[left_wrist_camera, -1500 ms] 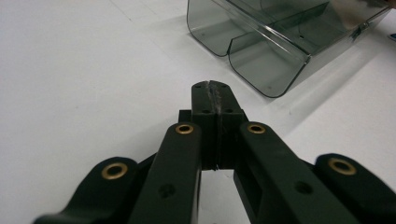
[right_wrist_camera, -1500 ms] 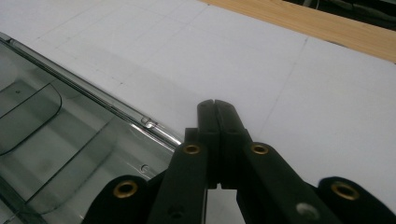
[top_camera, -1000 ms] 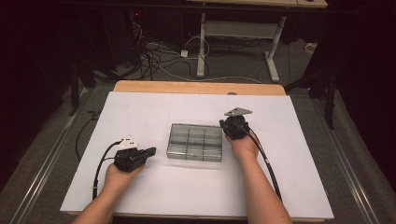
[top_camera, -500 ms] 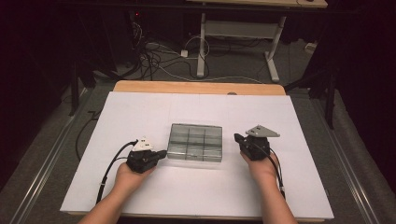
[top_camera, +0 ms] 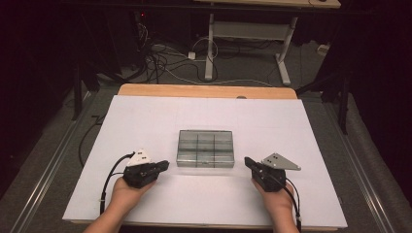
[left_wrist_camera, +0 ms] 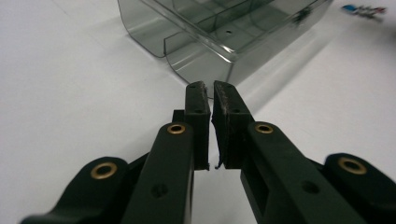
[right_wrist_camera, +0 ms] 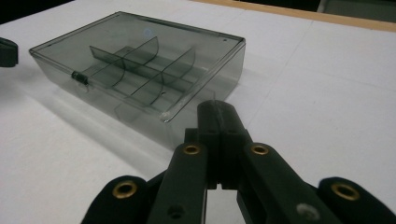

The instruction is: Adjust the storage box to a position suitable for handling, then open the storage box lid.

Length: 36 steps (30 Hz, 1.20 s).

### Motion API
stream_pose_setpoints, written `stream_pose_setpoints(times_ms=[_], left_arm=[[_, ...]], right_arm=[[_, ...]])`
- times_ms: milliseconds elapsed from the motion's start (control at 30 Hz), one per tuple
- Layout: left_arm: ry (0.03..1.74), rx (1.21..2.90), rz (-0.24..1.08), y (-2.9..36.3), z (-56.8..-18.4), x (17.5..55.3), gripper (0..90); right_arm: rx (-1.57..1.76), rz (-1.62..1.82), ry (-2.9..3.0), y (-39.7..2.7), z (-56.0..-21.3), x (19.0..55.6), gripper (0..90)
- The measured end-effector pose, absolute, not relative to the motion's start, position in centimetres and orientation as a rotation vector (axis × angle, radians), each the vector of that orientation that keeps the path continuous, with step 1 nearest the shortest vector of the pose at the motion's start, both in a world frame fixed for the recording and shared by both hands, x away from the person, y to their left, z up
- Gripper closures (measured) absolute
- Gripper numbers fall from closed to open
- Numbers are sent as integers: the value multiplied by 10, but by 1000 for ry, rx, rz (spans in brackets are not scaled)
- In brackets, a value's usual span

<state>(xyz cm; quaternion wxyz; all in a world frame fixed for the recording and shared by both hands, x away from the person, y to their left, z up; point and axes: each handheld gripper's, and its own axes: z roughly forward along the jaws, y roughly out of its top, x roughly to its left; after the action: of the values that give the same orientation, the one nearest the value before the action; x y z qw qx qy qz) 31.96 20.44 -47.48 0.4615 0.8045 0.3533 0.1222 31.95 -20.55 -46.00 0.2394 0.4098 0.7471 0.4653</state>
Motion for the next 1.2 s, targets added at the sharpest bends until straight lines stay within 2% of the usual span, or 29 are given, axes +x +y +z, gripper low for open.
stream_pose_setpoints(times_ms=[200,233,267,300,333,467,500,533,667,1200], left_arm=[[824,1937,300,211,-474,311,609],[820,1933,305,211,-474,311,609],[819,1933,302,211,-474,311,514],[818,1936,295,210,-475,312,514],[823,1955,312,209,-478,314,408],[841,1962,325,208,-479,316,214],[841,1962,325,208,-479,316,177],[849,1957,324,208,-480,316,177],[865,1958,320,208,-480,319,16],[866,1949,318,208,-478,320,0]], right_arm=[[1115,1283,2080,-206,-466,308,900],[1115,1283,2080,-206,-466,308,900],[1114,1278,2097,-205,-468,306,900],[1114,1278,2097,-205,-468,306,900],[1124,1281,2097,-204,-470,307,900],[1118,1294,2115,-200,-470,307,900],[1118,1294,2115,-200,-470,307,900],[1118,1291,2125,-199,-470,306,900],[1113,1290,2131,-194,-470,305,900],[1093,1290,2147,-185,-471,302,900]])
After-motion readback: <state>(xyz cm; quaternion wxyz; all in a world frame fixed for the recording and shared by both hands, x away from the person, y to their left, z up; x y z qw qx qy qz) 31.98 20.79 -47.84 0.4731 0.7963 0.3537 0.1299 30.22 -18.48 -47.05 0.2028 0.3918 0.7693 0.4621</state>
